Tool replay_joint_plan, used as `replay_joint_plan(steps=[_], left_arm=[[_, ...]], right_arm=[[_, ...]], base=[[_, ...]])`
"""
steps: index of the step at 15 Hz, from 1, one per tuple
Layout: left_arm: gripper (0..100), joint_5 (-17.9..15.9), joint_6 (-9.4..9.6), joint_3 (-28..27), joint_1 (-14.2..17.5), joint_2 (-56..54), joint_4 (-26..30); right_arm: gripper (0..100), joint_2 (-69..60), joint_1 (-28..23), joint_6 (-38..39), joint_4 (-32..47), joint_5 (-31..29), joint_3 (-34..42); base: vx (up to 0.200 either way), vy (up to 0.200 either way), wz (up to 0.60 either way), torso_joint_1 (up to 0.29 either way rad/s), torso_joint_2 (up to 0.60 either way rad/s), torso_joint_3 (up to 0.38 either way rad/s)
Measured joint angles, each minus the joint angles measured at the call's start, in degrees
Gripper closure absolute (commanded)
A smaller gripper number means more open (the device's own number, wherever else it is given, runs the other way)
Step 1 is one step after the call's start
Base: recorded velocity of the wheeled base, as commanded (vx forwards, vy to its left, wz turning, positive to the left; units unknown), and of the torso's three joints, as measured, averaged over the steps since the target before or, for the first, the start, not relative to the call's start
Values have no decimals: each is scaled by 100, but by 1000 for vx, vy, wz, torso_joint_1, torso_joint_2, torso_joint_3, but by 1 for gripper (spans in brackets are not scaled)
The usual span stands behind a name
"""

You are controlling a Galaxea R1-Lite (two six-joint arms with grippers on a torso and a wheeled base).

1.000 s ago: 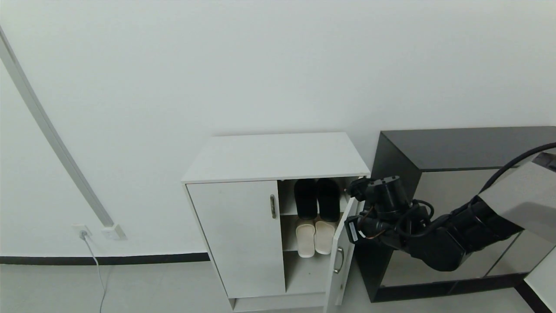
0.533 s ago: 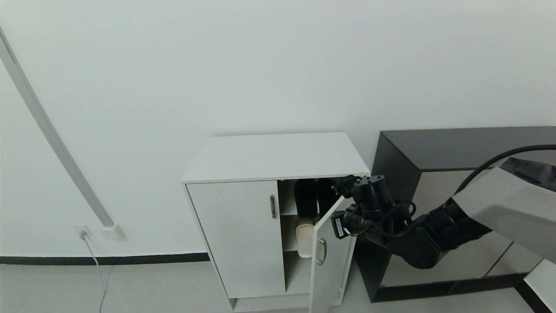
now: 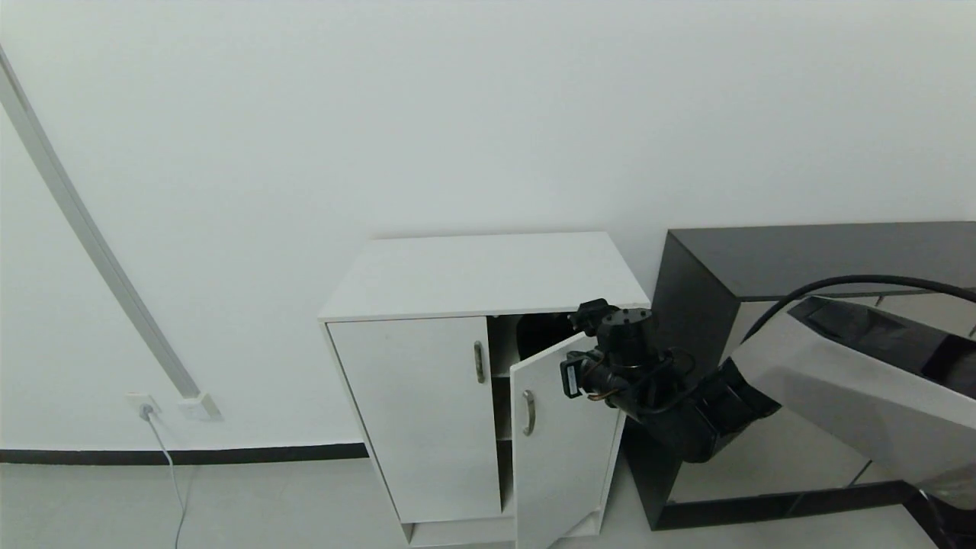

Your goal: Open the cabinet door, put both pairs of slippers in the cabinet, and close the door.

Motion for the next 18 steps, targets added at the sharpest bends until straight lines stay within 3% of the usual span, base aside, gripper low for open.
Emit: replay_joint_plan(steps=[7, 18], left_arm=[[100, 2, 2, 0, 0, 0, 0], [100, -9, 2, 0, 0, 0, 0]], right_arm=[[100, 755, -240, -11, -262, -110, -940], [100, 1451, -450, -46, -20, -116, -2111]], base=[[0, 0, 0, 0, 0, 0], [0, 0, 0, 0, 0, 0]])
